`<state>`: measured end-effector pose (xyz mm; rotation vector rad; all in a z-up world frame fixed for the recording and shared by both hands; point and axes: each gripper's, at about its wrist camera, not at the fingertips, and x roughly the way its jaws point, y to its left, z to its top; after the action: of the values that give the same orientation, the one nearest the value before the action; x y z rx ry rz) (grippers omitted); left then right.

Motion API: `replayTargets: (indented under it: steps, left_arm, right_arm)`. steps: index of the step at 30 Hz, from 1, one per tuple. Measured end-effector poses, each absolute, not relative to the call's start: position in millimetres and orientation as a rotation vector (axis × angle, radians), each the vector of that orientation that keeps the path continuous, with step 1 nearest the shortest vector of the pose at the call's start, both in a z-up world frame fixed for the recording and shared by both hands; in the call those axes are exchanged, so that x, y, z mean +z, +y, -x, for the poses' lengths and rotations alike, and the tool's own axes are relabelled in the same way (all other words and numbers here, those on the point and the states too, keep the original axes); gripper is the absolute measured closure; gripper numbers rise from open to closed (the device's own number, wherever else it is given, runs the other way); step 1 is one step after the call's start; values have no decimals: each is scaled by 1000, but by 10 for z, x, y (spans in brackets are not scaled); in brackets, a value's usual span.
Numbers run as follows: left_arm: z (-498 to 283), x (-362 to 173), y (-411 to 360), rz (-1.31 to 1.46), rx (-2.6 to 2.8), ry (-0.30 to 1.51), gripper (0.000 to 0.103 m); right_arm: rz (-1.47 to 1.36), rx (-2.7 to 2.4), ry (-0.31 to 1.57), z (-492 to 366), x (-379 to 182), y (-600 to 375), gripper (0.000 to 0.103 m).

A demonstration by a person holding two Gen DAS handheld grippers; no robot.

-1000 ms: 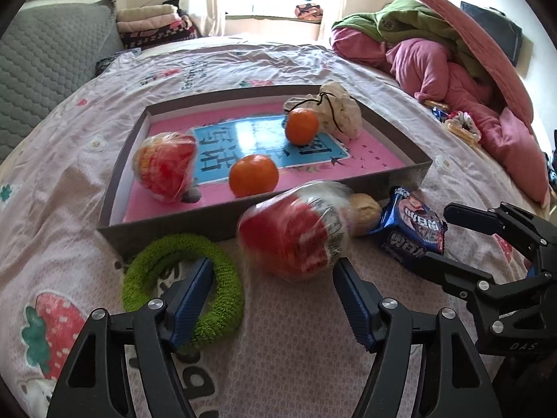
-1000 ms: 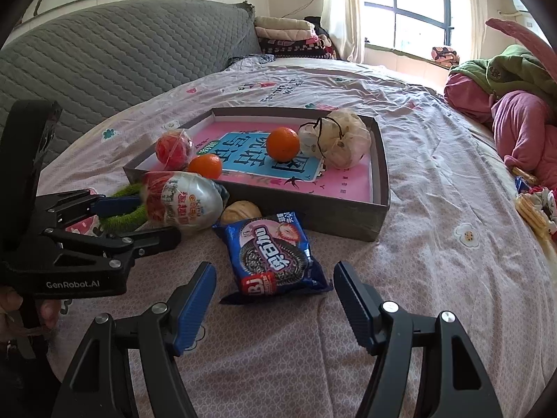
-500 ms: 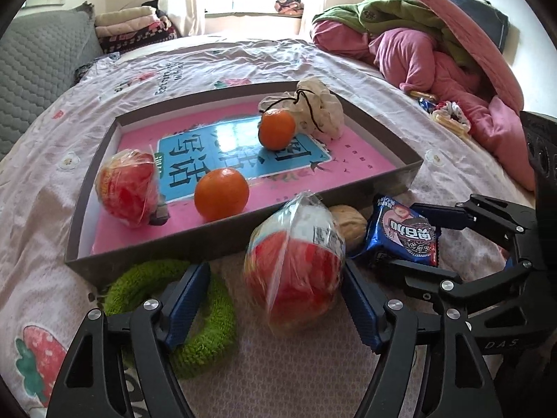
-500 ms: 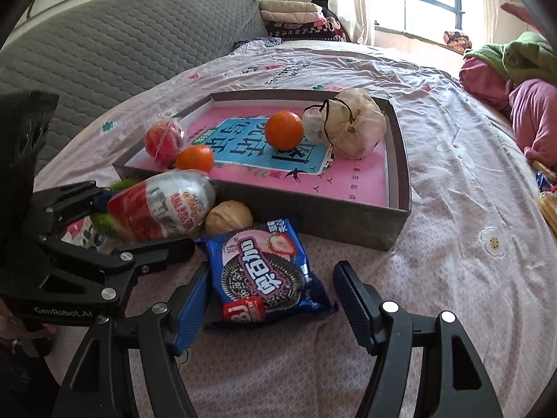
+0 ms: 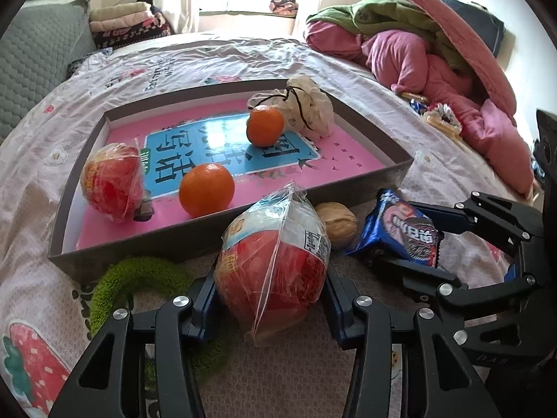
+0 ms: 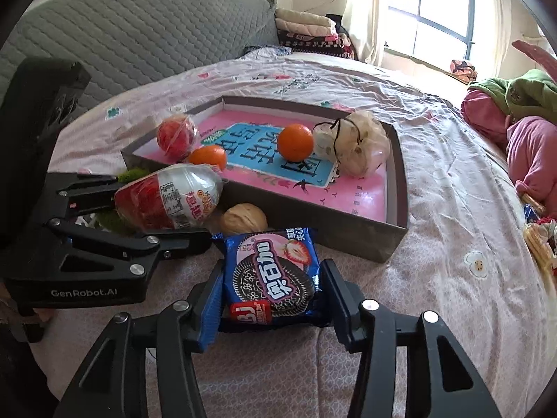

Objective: Organize objects
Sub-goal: 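Close the left tool on the red egg toy while the right tool closes on the biscuit pack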

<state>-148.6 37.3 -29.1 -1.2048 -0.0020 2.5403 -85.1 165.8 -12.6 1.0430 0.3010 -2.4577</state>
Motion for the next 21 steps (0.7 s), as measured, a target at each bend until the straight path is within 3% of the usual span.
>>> replayTargets:
  steps: [10,21]
  left_arm:
    - [1268,125,242,1073,2607,-58,52]
    - [1122,514,180,937,2753,-22,52]
  right_arm:
    - [-802,-2534,76,696,265,1906,51]
    - [-640,-2599,-22,686,513,2033,50]
